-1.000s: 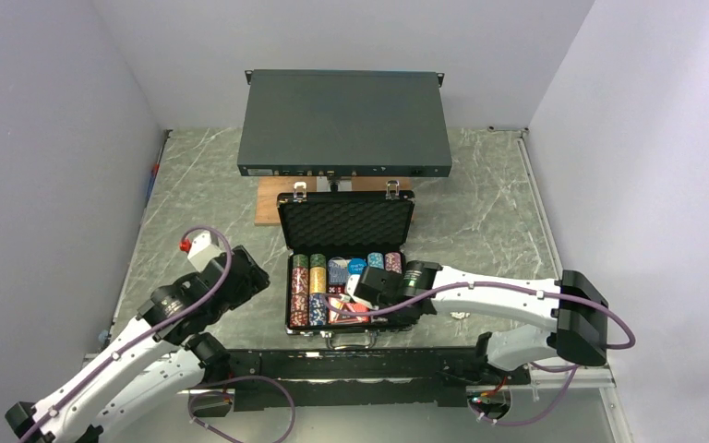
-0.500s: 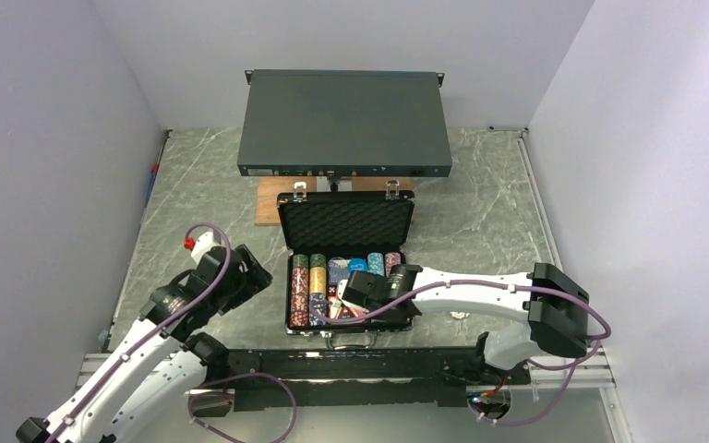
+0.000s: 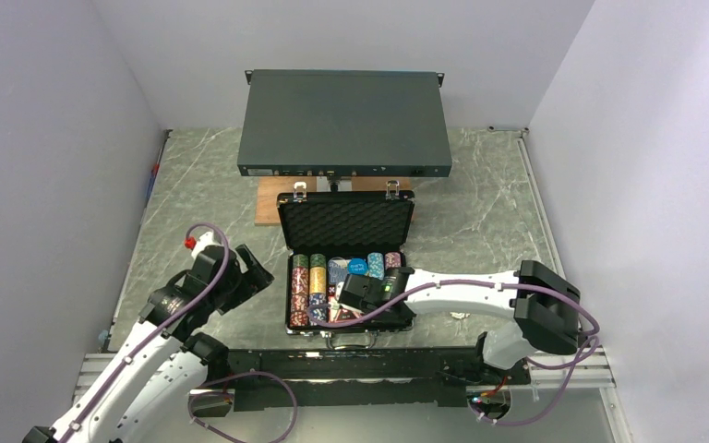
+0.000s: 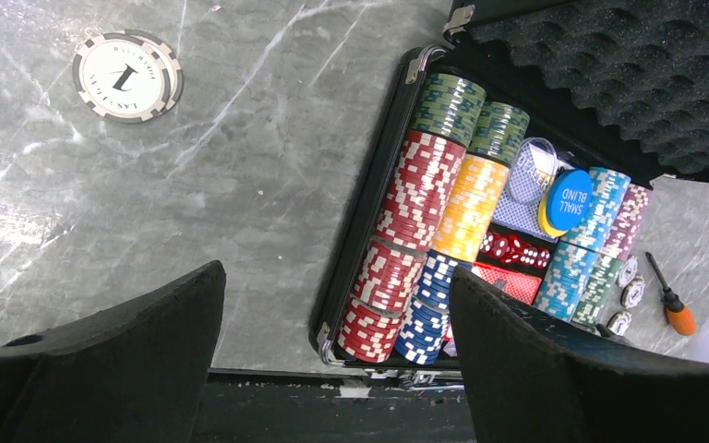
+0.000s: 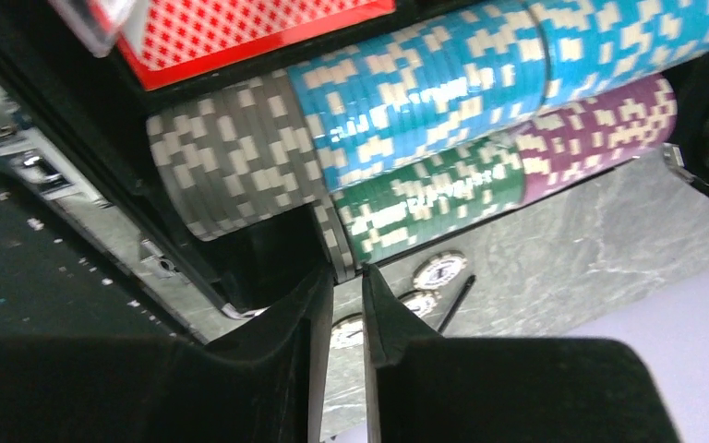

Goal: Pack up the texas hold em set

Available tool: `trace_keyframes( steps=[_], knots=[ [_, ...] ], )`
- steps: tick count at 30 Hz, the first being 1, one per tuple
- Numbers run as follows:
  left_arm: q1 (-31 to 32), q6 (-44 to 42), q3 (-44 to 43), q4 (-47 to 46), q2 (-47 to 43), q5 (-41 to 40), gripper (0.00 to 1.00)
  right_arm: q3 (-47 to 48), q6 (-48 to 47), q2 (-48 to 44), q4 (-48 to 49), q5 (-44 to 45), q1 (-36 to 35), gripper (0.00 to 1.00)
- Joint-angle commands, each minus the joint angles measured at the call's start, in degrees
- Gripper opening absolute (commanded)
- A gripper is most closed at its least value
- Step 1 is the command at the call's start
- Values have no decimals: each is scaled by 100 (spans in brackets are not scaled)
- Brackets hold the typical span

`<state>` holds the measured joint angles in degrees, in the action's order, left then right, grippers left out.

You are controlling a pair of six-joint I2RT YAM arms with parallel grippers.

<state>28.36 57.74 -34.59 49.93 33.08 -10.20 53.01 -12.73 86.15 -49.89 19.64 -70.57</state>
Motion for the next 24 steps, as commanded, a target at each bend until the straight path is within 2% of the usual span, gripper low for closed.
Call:
trace_keyframes(
  steps=[1,9,11,16,20,23,24],
  knots=[
    [-108,-93,119,-230,-141,193,92,-10,-82,-32,290,490,25,22],
    [-267,153,233,-23,-274,151,95,-12,27,-334,262,702,12,35],
    [-356,218,267,13,-208,213,99,-15,59,-462,249,768,14,42],
    [-695,135,164,66,170,484,99,-28,127,-867,216,895,-10,50],
    [-922,21,105,1,351,718,100,-124,65,-1234,281,911,-67,67],
    [-1055,108,91,96,412,684,99,-101,145,-1540,262,1039,-102,69],
    [-1117,194,115,111,411,689,99,-83,201,-1661,278,1151,-99,73]
  ],
)
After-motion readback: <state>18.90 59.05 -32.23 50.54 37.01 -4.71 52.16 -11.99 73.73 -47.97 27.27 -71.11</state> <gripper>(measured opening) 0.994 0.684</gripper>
